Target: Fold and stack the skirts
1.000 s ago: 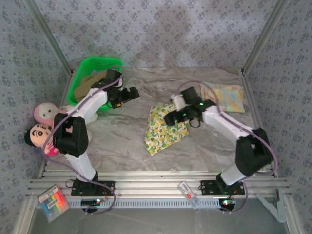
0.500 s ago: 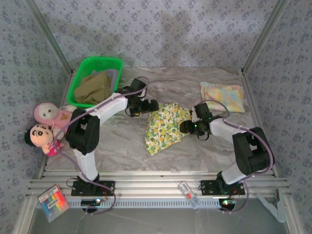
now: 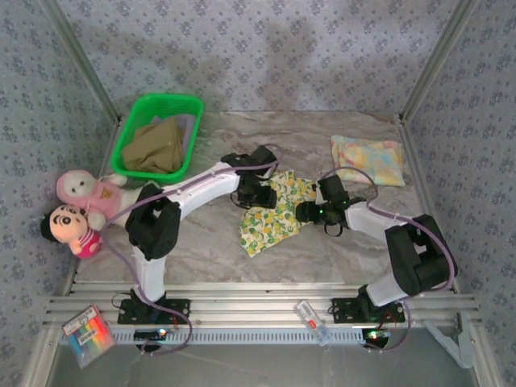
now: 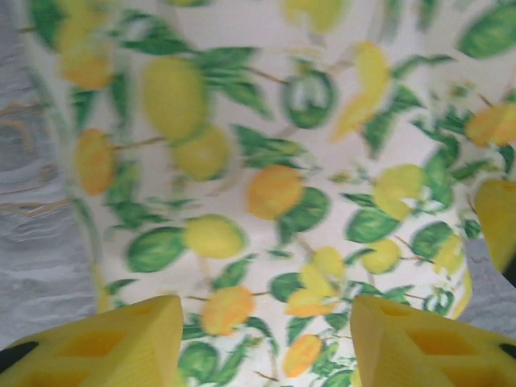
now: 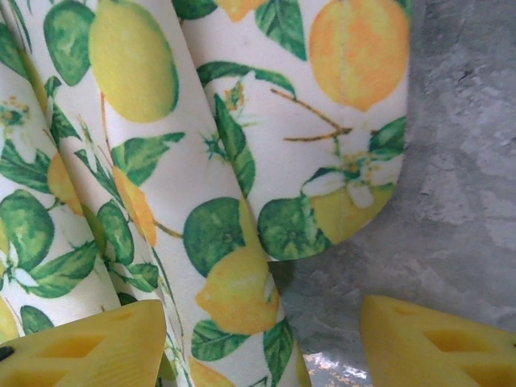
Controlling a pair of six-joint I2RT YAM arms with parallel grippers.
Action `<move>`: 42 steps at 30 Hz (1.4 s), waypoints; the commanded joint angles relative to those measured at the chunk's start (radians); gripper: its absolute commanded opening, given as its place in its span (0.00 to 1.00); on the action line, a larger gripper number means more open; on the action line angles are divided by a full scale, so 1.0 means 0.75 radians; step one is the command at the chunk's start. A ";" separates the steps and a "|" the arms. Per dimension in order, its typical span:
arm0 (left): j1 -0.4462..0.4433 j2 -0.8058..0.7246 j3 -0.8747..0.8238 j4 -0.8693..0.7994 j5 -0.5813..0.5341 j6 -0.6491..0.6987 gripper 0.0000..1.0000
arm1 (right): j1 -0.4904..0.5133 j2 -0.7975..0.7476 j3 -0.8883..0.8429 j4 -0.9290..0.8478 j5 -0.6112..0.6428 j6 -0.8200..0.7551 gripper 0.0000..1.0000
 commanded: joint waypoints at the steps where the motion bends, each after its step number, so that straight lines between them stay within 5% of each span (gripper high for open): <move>1: -0.070 0.092 0.119 -0.179 -0.083 0.104 0.56 | 0.005 0.008 -0.018 0.026 0.044 0.016 0.65; 7: -0.113 0.232 0.262 -0.326 -0.100 0.088 0.52 | 0.019 0.021 -0.024 0.024 0.077 0.028 0.61; 16: -0.144 0.358 0.327 -0.331 0.098 0.125 0.52 | 0.039 0.060 -0.029 0.072 0.064 0.026 0.51; 20: -0.138 0.436 0.375 -0.370 0.139 0.120 0.46 | 0.044 0.056 -0.039 0.111 0.047 0.027 0.37; 22: -0.130 0.427 0.366 -0.349 0.142 0.118 0.32 | 0.044 0.051 -0.047 0.129 0.042 0.027 0.26; 25: -0.077 0.327 0.291 -0.271 0.085 0.076 0.03 | 0.026 0.001 -0.061 0.130 0.055 0.030 0.12; 26: -0.041 0.258 0.232 -0.214 0.058 0.043 0.00 | 0.009 -0.026 -0.068 0.132 0.056 0.036 0.09; 32: 0.264 -0.182 -0.251 0.309 0.138 -0.261 0.00 | -0.148 -0.257 -0.102 0.147 0.019 0.083 0.01; 35: 0.324 -0.227 -0.293 0.330 0.178 -0.198 0.00 | -0.199 -0.302 -0.105 0.191 -0.084 0.068 0.00; 37: 0.315 -0.214 -0.256 0.279 0.207 -0.117 0.07 | -0.183 -0.293 -0.089 0.214 -0.157 0.037 0.00; 40: 0.282 -0.220 -0.243 0.262 0.185 -0.076 0.54 | -0.074 -0.259 -0.030 0.299 -0.318 0.049 0.00; 42: 0.292 -0.239 -0.275 0.311 0.186 -0.107 0.76 | 0.080 -0.228 0.091 0.309 -0.341 0.007 0.00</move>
